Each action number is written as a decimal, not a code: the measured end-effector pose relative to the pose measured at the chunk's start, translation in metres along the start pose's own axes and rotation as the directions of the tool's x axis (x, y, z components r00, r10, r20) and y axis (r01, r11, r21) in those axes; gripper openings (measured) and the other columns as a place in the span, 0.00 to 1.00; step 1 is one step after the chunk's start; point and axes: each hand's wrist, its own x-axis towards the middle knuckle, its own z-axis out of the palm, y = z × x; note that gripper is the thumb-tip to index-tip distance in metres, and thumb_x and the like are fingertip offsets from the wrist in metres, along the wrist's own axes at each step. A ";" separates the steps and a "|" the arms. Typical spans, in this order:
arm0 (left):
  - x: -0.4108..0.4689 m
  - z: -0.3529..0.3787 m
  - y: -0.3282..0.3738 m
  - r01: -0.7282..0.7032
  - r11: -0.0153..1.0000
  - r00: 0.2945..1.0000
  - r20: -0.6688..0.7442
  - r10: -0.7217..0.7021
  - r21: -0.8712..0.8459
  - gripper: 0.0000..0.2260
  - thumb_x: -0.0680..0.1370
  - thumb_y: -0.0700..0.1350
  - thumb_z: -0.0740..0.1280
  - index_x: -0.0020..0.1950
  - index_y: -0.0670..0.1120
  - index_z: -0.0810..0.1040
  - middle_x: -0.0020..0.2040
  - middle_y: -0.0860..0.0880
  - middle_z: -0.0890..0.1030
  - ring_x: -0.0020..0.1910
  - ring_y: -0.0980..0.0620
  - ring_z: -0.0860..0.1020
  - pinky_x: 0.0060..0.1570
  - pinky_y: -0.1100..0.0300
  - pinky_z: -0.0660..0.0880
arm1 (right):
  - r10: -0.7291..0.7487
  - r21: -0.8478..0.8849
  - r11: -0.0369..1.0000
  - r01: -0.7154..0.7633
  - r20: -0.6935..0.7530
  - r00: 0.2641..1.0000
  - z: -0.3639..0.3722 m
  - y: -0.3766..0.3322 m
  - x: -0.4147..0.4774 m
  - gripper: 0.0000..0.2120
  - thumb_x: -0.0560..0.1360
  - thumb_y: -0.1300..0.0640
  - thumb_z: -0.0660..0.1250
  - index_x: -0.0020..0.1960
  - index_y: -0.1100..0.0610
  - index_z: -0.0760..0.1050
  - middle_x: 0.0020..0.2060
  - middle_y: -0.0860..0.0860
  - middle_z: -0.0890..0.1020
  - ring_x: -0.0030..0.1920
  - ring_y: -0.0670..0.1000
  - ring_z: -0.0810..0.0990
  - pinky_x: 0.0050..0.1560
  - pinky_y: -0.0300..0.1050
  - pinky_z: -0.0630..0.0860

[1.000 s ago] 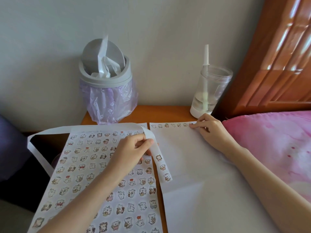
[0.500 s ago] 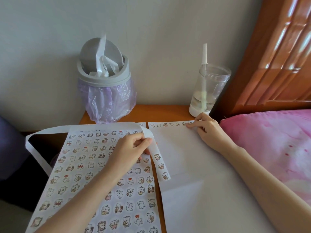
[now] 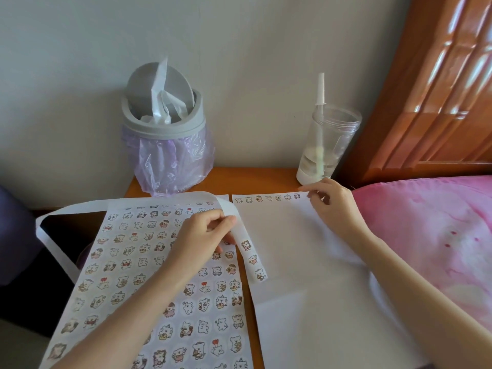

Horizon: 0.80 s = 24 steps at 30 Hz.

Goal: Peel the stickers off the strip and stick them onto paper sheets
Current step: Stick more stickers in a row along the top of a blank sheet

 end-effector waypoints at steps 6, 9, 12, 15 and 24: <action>0.002 -0.003 0.003 0.020 0.983 0.999 -0.028 -0.026 -0.181 0.09 0.78 0.49 0.63 0.44 0.47 0.81 0.38 0.52 0.85 0.33 0.48 0.82 0.36 0.57 0.78 | -0.153 0.209 0.975 0.077 0.375 0.914 0.012 -0.075 -0.037 0.07 0.75 0.54 0.67 0.52 0.47 0.80 0.45 0.42 0.82 0.44 0.43 0.79 0.43 0.35 0.76; 0.002 -0.003 0.003 0.023 0.971 0.999 -0.033 -0.031 -0.238 0.09 0.78 0.48 0.63 0.45 0.45 0.81 0.37 0.49 0.85 0.35 0.47 0.83 0.36 0.51 0.79 | -0.160 0.276 0.960 0.046 0.407 0.899 0.019 -0.084 -0.043 0.07 0.73 0.54 0.70 0.51 0.47 0.80 0.44 0.42 0.83 0.44 0.41 0.80 0.46 0.35 0.77; 0.002 -0.003 0.004 0.008 0.963 0.999 -0.046 -0.021 -0.270 0.10 0.78 0.47 0.63 0.45 0.43 0.80 0.37 0.47 0.85 0.34 0.48 0.83 0.36 0.52 0.79 | -0.132 0.325 0.946 -0.007 0.404 0.905 0.022 -0.083 -0.044 0.08 0.72 0.57 0.72 0.49 0.48 0.80 0.41 0.44 0.83 0.40 0.41 0.81 0.42 0.36 0.78; 0.001 -0.002 0.005 0.010 0.956 0.999 -0.027 -0.019 -0.295 0.11 0.78 0.48 0.62 0.46 0.44 0.81 0.38 0.48 0.85 0.35 0.51 0.83 0.34 0.57 0.80 | -0.104 0.392 0.918 -0.060 0.385 0.917 0.024 -0.082 -0.045 0.08 0.72 0.61 0.71 0.48 0.50 0.81 0.39 0.48 0.83 0.36 0.42 0.80 0.37 0.37 0.78; 0.000 -0.002 0.010 0.062 0.927 0.995 0.096 -0.028 -0.371 0.07 0.75 0.43 0.67 0.48 0.42 0.81 0.41 0.44 0.85 0.38 0.54 0.83 0.35 0.67 0.79 | -0.061 0.430 0.899 -0.080 0.306 0.950 0.029 -0.077 -0.048 0.06 0.72 0.61 0.71 0.46 0.51 0.82 0.37 0.48 0.83 0.35 0.47 0.81 0.40 0.42 0.81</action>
